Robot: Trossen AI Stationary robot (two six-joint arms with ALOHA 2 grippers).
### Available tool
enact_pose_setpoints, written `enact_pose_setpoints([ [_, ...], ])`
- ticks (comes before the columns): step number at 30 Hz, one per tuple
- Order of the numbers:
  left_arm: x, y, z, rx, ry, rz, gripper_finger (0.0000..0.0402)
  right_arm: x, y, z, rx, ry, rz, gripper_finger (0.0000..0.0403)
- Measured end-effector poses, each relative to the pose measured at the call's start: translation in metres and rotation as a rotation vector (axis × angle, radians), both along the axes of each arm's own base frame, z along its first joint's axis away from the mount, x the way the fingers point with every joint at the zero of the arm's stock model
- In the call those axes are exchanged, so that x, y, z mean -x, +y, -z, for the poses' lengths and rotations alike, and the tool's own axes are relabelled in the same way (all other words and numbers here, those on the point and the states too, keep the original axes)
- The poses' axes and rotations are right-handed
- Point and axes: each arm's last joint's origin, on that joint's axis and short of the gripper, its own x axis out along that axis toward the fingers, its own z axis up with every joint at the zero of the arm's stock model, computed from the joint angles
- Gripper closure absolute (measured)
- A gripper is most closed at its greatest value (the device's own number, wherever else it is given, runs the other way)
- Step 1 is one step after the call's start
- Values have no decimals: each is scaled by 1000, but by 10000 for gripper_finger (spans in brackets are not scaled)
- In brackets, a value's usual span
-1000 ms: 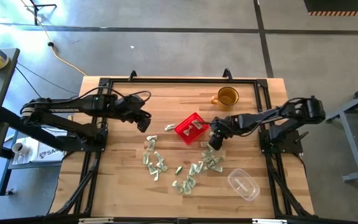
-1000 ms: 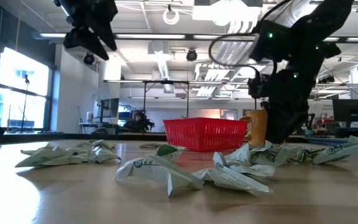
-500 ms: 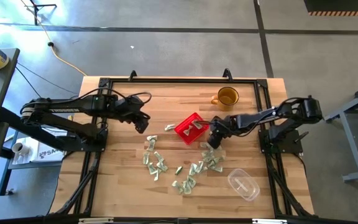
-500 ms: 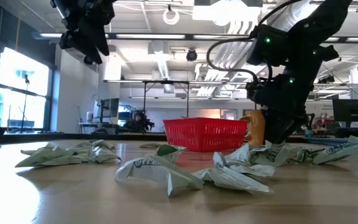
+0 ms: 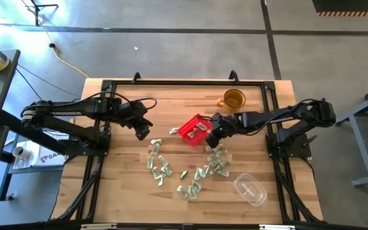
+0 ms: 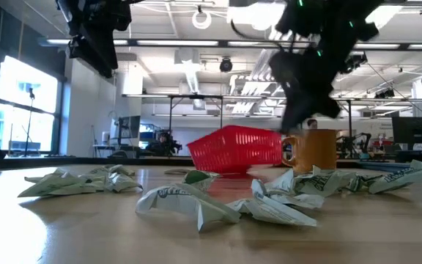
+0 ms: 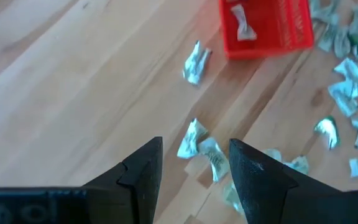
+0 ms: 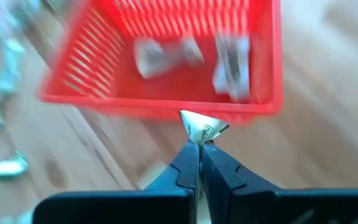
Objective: Pick and place items into bin
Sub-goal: Put the white stevia packet into the red bin
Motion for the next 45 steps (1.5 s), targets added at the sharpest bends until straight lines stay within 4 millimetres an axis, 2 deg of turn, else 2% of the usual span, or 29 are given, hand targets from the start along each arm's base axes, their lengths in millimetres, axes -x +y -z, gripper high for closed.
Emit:
enact_pose_setpoints([
  [4, 3, 0, 2, -17, 39, 8, 186, -17, 0, -37, 98, -34, 17, 393],
  [9, 3, 0, 1, -40, 44, 33, 186, -44, -20, -57, 124, -70, 2, 400],
  [11, 3, 1, 1, -54, 41, 51, 186, -56, -31, -50, 82, -58, -15, 397],
  [13, 2, 1, 0, -63, 35, 61, 186, -65, -39, -30, 17, 3, -55, 383],
  [17, -2, 1, 12, -67, -2, 82, 186, -77, -44, 6, -169, 76, -98, 323],
  [20, -10, 3, 31, -29, -61, 108, 186, -83, -39, 14, -205, 74, -115, 264],
  [23, -22, 5, 56, 39, -130, 160, 186, -85, -32, 8, -152, 46, -102, 205],
  [27, -40, 9, 82, -17, -200, 291, 186, -78, -21, -16, -27, 12, -63, 142],
  [30, -55, 12, 100, -128, -164, 375, 186, -63, -12, -37, 86, 31, -15, 118],
  [34, -77, 18, 126, -234, -124, 440, 186, -35, 2, -63, 229, 87, 51, 110],
  [38, -87, 29, 154, -226, -63, 417, 186, -11, 11, -81, 259, 110, 113, 109],
  [41, -89, 38, 168, -205, -27, 392, 186, -3, 13, -87, 254, 113, 131, 109],
  [45, -89, 49, 174, -185, -30, 367, 186, -2, 13, -86, 249, 130, 128, 109],
])
